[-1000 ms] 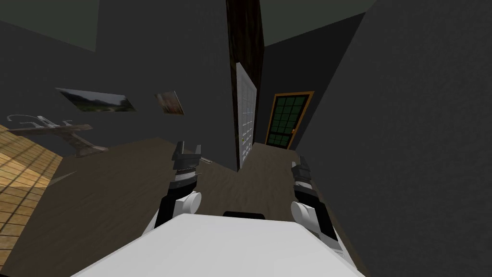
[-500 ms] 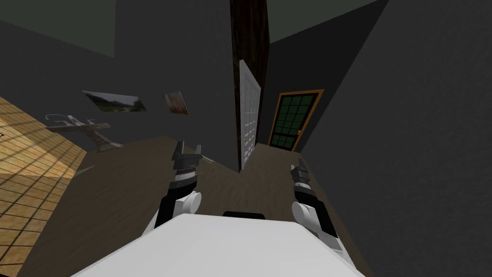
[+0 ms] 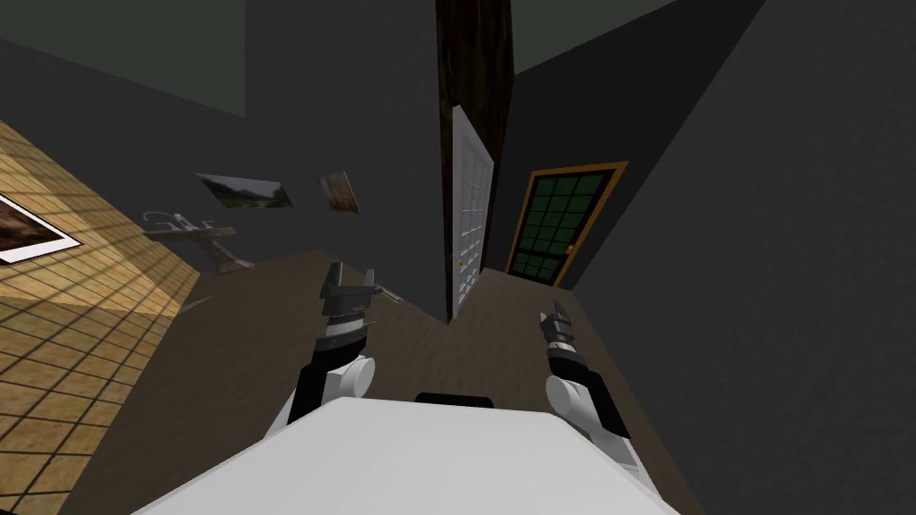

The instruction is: Push the door open

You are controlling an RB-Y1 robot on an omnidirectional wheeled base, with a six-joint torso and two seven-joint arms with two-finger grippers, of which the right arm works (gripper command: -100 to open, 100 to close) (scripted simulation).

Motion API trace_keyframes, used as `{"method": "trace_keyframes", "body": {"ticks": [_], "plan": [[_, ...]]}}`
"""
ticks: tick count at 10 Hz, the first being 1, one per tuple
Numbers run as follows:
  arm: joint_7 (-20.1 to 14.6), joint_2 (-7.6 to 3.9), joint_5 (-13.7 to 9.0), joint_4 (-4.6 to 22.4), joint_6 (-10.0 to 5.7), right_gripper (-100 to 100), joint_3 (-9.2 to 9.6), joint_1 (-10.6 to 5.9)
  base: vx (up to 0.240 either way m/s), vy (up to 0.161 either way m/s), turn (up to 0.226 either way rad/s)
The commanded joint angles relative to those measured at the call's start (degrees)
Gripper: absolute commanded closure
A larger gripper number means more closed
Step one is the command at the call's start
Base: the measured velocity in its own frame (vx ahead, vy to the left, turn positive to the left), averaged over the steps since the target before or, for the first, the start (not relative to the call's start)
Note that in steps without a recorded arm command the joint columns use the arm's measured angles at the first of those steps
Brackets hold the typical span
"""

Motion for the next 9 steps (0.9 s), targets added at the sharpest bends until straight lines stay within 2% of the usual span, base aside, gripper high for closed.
{"method": "trace_keyframes", "body": {"ticks": [1, 9], "plan": [[0.85, -0.23, -2.1, 1.4, 1.6, -100, -0.37, -0.33, 0.096, -0.032, 0.121], [4.9, -1.1, -13.24, 7.99, 10.01, -100, -2.65, -1.89, 0.085, -0.042, 0.13]]}}
